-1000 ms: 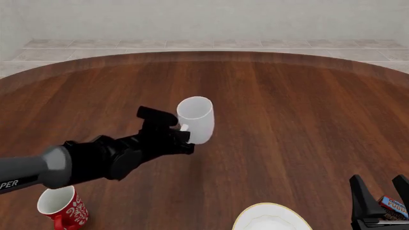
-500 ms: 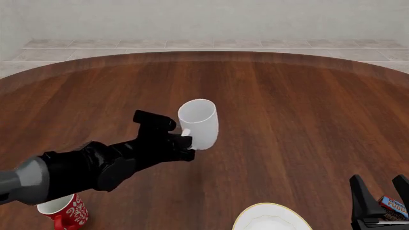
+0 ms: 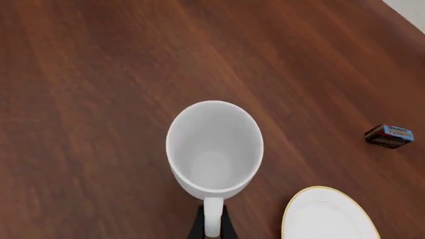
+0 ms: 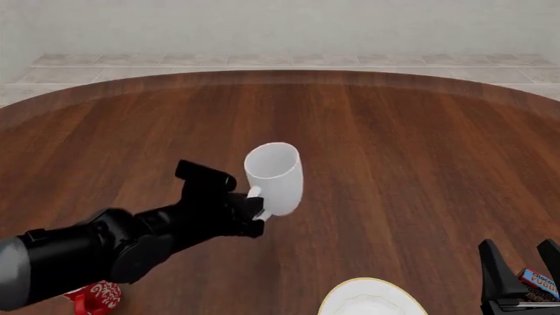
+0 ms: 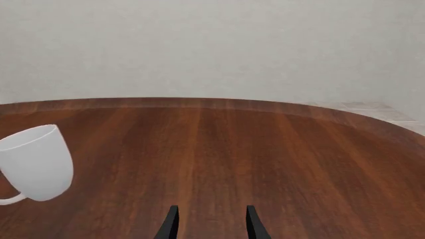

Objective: Put the white mug on the plate.

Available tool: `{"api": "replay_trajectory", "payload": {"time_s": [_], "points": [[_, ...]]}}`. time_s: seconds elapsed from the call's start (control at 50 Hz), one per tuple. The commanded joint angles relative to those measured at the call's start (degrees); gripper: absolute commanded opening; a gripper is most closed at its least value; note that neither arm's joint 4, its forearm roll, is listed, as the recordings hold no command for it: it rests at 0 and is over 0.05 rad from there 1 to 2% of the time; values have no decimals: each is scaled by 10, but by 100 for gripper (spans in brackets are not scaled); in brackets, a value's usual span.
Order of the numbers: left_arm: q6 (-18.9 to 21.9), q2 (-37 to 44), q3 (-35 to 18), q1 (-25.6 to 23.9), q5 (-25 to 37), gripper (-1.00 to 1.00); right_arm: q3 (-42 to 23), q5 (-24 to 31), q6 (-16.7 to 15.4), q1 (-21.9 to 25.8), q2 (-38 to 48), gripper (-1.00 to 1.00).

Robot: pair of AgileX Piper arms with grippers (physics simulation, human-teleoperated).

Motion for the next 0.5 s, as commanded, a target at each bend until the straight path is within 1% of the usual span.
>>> {"api": "replay_trajectory", "payload": {"time_s": [0.02, 0.16, 0.22, 0.28, 0.46, 0.5], "points": [[1, -28, 13, -26, 9, -100, 0, 0, 0, 0, 0, 100], [-6, -35, 21, -39, 16, -100, 0, 0, 0, 0, 0, 100], [4, -39, 26, -40, 15, -100, 0, 0, 0, 0, 0, 100], [3, -41, 26, -42, 18, -100, 0, 0, 0, 0, 0, 100], [-9, -50, 27, -76, 33, -100, 0, 0, 0, 0, 0, 100], [-2, -54, 30, -80, 30, -100, 0, 0, 0, 0, 0, 100]]}}
